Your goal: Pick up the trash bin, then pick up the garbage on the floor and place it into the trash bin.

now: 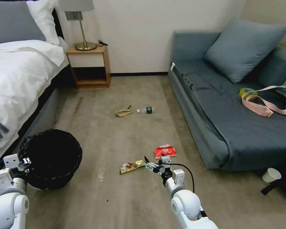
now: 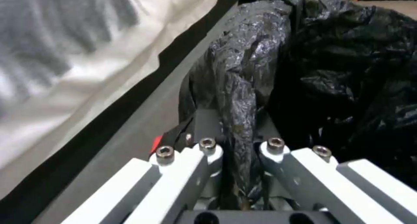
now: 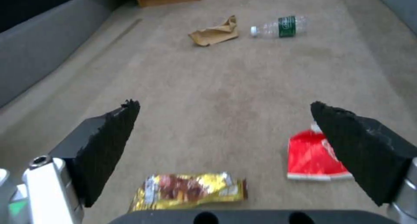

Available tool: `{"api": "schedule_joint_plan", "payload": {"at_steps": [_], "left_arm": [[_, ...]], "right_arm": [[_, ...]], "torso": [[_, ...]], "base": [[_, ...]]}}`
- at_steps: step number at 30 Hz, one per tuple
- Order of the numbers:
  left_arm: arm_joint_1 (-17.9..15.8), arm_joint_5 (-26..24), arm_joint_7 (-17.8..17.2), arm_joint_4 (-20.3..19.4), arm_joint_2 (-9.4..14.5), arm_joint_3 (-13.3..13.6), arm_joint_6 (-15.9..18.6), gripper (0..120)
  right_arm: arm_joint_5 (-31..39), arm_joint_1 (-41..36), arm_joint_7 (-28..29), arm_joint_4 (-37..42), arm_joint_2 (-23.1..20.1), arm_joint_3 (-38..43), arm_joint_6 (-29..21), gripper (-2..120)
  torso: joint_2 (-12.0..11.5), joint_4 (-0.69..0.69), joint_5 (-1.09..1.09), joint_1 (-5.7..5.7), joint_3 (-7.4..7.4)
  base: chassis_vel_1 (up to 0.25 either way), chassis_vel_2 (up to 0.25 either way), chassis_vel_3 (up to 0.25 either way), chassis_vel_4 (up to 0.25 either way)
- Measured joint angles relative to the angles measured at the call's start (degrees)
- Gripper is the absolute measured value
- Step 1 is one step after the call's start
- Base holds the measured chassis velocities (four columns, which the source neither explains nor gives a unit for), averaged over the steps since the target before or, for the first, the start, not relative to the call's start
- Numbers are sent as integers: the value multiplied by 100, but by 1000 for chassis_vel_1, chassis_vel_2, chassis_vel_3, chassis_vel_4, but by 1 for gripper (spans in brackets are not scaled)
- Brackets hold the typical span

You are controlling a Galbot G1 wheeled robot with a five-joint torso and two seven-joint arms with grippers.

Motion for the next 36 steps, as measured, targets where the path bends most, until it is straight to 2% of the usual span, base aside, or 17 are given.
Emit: {"api": "schedule_joint_plan", "payload": {"at_steps": [21,24,29,36], "left_arm": [[-61,-88,25,140,99,5,-93,4],[-21,-92,25,113,93,-25,-107,4],[12,-82,34,89,62,-48,-140,4],[46,-22,31,88,11,-106,-179,4]], "right_arm": [[-235,51,-79,-245,108,-102,61,100],[-321,67,-339,-255,-55,-223,145,100],[-403,201,-464,-324,-231,-411,128,100],[-801,711,-1019,-707,-626,-902,22,100]], "torso": [[0,0,0,0,0],[0,0,-1,1,0],[0,-1,0,1,1],[0,1,0,0,0]], "base": [[-157,165,156,-159],[-136,126,124,-135],[-53,54,47,-48],[0,0,0,0]]}}
